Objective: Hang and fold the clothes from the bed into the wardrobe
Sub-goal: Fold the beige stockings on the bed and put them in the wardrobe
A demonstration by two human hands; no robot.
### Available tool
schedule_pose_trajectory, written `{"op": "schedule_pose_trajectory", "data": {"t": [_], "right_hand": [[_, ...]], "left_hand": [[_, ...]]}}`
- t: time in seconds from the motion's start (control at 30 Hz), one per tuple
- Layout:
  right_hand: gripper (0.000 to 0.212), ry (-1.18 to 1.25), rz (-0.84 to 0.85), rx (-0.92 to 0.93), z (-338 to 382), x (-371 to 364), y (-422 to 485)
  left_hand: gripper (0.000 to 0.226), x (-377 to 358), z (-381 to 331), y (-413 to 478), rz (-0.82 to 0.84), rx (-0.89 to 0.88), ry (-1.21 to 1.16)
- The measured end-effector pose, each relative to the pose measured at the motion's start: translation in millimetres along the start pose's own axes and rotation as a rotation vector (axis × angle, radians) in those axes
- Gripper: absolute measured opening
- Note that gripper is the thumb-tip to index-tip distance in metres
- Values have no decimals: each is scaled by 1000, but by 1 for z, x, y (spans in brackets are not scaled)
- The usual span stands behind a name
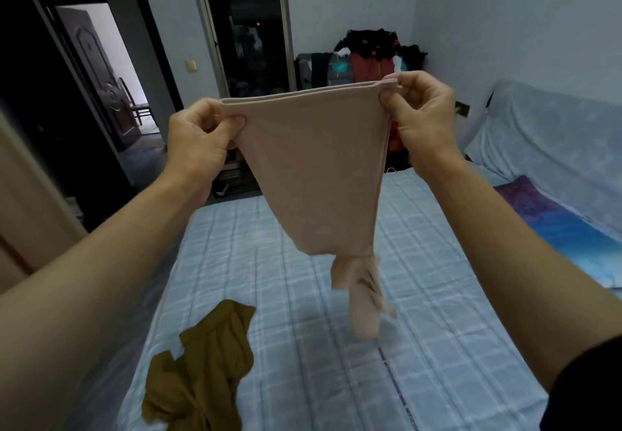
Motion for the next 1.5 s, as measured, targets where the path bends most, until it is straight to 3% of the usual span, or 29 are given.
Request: {"op": "schedule_pose_trajectory", "data": {"t": [0.3, 0.57, 0.7, 0.9, 1.07, 1.3, 1.5], "right_hand": [[11, -75, 104, -111, -10, 15, -114], [23, -199, 201, -371, -40, 31, -329], [23, -279, 254, -436, -37, 43, -440], [30, -326, 261, -517, -26, 69, -569], [26, -367, 303, -605, -27, 90, -629], [32, -527, 453, -557, -26, 109, -679], [18, -568, 518, -540, -15, 130, -722]], "left_hand": [[20, 29, 17, -106, 139, 30, 173], [15, 79, 59, -296, 302, 286, 182], [5, 107, 79, -396, 432, 391, 156], [5, 134, 94, -520, 502, 544, 68], [18, 140, 100, -589, 522, 606, 42], [22, 134, 102, -664, 563, 617, 152], [28, 116, 97, -731, 838, 689, 287]]}}
Point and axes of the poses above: each hand's wrist, its own y-axis towards the middle knuckle, its own x-axis out of the back of the hand, z = x × y, the point moved 8 cm from there along y, towards the middle knuckle, and after that the axes turned 4 degrees about -y, right-handed, at the moved point
